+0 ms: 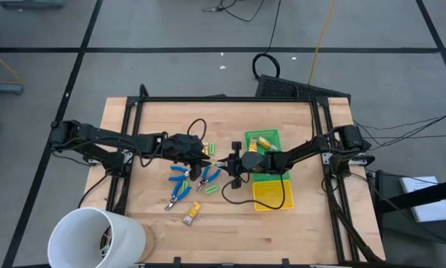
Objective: Pick & Place School Supplies
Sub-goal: Put the yellow crayon box into the top green bin
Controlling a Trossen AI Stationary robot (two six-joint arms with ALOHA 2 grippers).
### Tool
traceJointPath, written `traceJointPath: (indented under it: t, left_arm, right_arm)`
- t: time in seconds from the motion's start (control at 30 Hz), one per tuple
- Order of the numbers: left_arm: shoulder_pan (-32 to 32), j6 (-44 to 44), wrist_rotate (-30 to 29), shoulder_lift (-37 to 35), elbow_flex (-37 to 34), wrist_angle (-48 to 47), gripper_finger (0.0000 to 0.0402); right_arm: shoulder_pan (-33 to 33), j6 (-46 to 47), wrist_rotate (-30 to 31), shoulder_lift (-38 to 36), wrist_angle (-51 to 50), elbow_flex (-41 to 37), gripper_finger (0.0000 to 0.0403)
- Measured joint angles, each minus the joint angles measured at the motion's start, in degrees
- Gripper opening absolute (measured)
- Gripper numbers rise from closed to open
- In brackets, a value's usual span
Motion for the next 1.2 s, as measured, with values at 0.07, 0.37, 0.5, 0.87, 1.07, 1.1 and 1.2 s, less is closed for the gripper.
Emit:
traceJointPath:
  t: [0.07, 0.37, 0.5, 0.87, 1.07, 1.1, 1.2]
  left_arm:
    - [0.05, 0.00, 0.00, 0.00, 0.00, 0.54, 0.0131]
    - [1.36, 0.04, -0.04, 0.00, 0.00, 2.15, 0.0131]
    - [1.62, 0.04, -0.06, 0.00, 0.00, 2.71, 0.0131]
    - [1.62, 2.16, -0.09, 0.00, 0.00, 3.10, 0.0131]
    - [1.62, 2.11, -0.09, 0.00, 0.00, 4.48, 0.0131]
    - [1.62, 2.10, -0.09, 0.00, 0.00, 4.66, 0.0131]
    - [1.62, 2.10, -0.10, 0.00, 0.00, 5.76, 0.0131]
  right_arm:
    - [0.00, 0.33, 0.00, -0.14, -0.46, 0.00, 0.0076]
    - [0.04, 2.33, 0.09, -3.68, -6.93, 0.02, 0.0064]
    - [-0.16, 6.19, 0.15, -7.64, -14.07, -0.56, 0.0075]
    - [-2.43, 15.01, 6.41, -24.25, -27.64, -8.47, 0.0066]
    - [-6.48, 19.44, 6.37, -34.17, -28.32, -15.58, 0.0071]
    - [-7.22, 20.19, 6.17, -35.39, -28.21, -16.54, 0.0068]
    - [-9.24, 22.10, 5.93, -37.87, -29.86, -18.73, 0.0064]
